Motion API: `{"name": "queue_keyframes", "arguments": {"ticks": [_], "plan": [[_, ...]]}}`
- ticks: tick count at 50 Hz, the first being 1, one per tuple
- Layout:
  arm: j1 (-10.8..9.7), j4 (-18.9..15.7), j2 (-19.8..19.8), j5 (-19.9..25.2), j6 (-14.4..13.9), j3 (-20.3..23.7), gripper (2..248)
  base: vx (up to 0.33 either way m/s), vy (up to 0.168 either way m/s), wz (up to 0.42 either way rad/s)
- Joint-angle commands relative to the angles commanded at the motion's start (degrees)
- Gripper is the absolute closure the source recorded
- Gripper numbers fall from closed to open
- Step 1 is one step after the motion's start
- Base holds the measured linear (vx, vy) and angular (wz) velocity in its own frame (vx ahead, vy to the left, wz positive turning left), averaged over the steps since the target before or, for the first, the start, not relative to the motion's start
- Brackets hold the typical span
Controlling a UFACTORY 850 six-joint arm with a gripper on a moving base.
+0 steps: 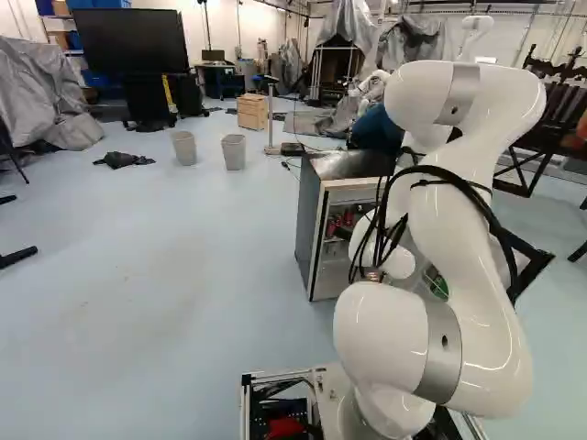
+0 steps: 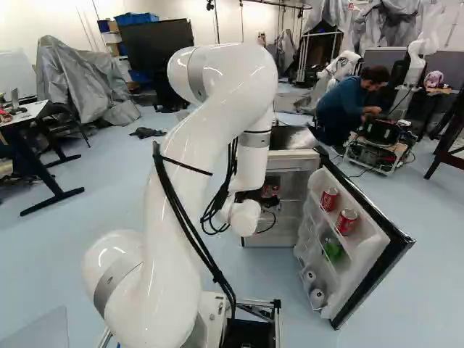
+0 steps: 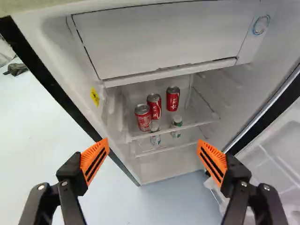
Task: Grab a drink from the fridge
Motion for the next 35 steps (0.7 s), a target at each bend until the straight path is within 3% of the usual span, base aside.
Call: {"name": "queue_keyframes", "arguments": {"ticks": [35], "plan": [[-0.08, 0.00, -8.56, 2.42, 0.00, -6.76, 3, 0.000, 0.000, 0.000]]}}
